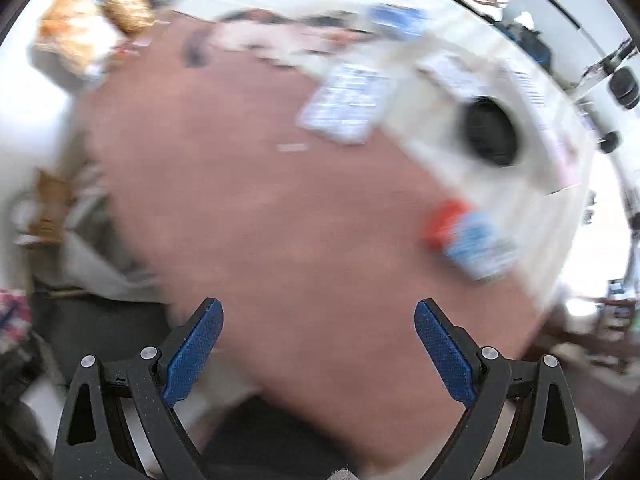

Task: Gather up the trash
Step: 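Move both tools back from the bin toward the table, then grasp the silver blister pack with the left gripper while the right gripper grasps the milk carton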

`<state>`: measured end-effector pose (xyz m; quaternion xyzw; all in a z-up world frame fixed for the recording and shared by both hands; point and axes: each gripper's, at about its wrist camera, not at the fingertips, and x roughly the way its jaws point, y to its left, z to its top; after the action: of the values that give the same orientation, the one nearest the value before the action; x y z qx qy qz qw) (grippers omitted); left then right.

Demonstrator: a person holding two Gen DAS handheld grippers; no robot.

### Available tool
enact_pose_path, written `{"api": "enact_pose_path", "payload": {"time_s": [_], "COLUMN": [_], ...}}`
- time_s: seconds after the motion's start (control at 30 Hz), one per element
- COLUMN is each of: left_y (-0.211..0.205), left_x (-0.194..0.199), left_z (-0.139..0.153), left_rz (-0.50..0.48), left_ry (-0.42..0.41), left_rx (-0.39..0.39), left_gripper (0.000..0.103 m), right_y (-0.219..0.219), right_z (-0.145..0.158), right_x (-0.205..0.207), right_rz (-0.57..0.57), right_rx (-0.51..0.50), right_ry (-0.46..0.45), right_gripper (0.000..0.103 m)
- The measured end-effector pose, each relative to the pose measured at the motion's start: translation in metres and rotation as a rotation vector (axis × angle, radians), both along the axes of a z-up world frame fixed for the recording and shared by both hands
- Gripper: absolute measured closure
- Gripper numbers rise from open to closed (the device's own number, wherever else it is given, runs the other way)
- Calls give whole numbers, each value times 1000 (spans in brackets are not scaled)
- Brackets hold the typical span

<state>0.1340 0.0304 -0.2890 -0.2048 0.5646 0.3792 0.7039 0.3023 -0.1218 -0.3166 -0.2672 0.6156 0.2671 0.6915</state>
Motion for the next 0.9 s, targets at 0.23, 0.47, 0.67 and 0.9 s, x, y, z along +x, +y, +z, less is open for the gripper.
{"api": "enact_pose_path", "payload": {"time_s": [0.23,0.47,0.67,0.9], "left_y": [-47,-47,-32,-10], "left_x": [134,179,222,303], "left_z": [-49,-70,-76,-98], "left_rz": [-194,-244,-284,-376], "left_ry": [109,185,169,146], "left_rx": [-32,-65,-114,-215], "left_gripper": [0,0,0,0], "right_y": [-29,-31,-78,-123], "right_z": [-66,-101,-85,-93], "right_x": [86,109,176,227], "right_rz": [168,191,-292,-641], "right_rx": [-263,-253,-32,29], "right_ry": [-36,43,174,274], "right_gripper": [5,28,33,27]}}
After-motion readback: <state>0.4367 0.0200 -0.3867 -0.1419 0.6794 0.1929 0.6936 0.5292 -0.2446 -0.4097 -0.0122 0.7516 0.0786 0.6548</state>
